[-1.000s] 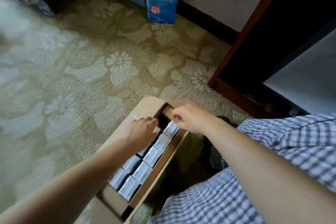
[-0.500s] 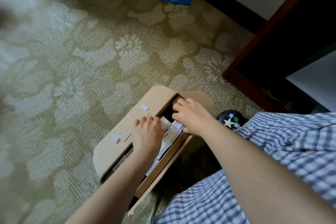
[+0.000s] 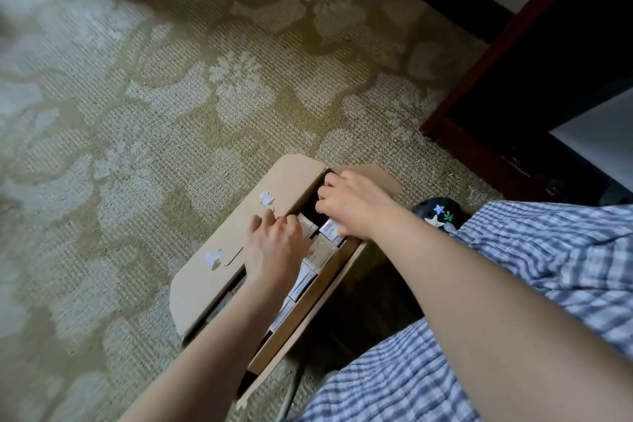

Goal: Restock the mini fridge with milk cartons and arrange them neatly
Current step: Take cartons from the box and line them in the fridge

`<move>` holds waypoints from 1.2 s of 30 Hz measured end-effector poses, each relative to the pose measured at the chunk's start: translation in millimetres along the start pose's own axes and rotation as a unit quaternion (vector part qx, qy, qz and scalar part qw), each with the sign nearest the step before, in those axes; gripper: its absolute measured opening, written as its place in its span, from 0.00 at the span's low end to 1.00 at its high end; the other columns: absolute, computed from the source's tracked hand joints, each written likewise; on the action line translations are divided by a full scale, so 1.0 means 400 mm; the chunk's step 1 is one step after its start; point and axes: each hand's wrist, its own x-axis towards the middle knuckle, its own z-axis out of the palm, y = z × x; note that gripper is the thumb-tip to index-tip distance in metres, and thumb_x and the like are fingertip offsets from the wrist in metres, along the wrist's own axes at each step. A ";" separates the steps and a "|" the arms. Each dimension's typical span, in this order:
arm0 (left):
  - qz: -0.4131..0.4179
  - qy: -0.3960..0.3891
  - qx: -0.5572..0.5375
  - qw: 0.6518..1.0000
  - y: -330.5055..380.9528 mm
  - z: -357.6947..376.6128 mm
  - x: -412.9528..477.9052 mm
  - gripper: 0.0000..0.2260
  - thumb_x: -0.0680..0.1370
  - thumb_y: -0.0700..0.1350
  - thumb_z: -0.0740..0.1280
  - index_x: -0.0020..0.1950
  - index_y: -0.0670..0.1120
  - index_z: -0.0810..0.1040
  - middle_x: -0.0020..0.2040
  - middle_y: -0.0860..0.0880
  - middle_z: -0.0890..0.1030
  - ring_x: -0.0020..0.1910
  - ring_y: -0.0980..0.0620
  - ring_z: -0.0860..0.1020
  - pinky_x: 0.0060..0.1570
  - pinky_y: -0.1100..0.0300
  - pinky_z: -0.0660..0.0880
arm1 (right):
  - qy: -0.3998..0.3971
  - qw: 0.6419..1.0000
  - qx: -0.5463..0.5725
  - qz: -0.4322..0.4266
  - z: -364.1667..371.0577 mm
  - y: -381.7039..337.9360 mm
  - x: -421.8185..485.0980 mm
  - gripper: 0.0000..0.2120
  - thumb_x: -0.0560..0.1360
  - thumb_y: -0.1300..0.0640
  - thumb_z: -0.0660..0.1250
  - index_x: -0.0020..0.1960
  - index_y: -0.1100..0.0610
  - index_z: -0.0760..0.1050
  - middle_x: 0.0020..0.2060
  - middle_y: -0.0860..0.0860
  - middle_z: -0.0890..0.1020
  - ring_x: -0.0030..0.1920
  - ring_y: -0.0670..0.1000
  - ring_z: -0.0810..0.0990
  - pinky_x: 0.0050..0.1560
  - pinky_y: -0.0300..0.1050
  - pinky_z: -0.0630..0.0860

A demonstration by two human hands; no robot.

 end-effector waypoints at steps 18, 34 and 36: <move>0.016 0.083 -0.082 0.993 -0.065 -0.022 -0.050 0.17 0.68 0.57 0.60 0.42 0.43 0.74 0.35 0.47 0.77 0.34 0.45 0.77 0.42 0.54 0.67 | 0.001 0.986 0.147 0.075 -0.004 -0.027 -0.002 0.11 0.75 0.65 0.64 0.56 0.60 0.72 0.58 0.55 0.70 0.52 0.59 0.77 0.41 0.48 0.67; 0.022 0.040 -0.137 0.990 -0.083 -0.035 -0.058 0.16 0.69 0.55 0.60 0.42 0.44 0.75 0.35 0.49 0.77 0.31 0.47 0.77 0.35 0.55 0.74 | -0.039 0.995 0.001 0.087 0.013 -0.060 0.002 0.17 0.74 0.64 0.65 0.62 0.55 0.70 0.63 0.54 0.67 0.61 0.57 0.69 0.45 0.47 0.68; 0.038 0.043 -0.144 0.988 -0.092 -0.052 -0.060 0.15 0.70 0.55 0.59 0.43 0.44 0.75 0.36 0.49 0.77 0.31 0.47 0.77 0.34 0.56 0.75 | -0.016 0.997 0.001 0.082 0.004 -0.056 -0.008 0.15 0.75 0.63 0.65 0.61 0.55 0.71 0.62 0.53 0.69 0.61 0.56 0.69 0.47 0.47 0.68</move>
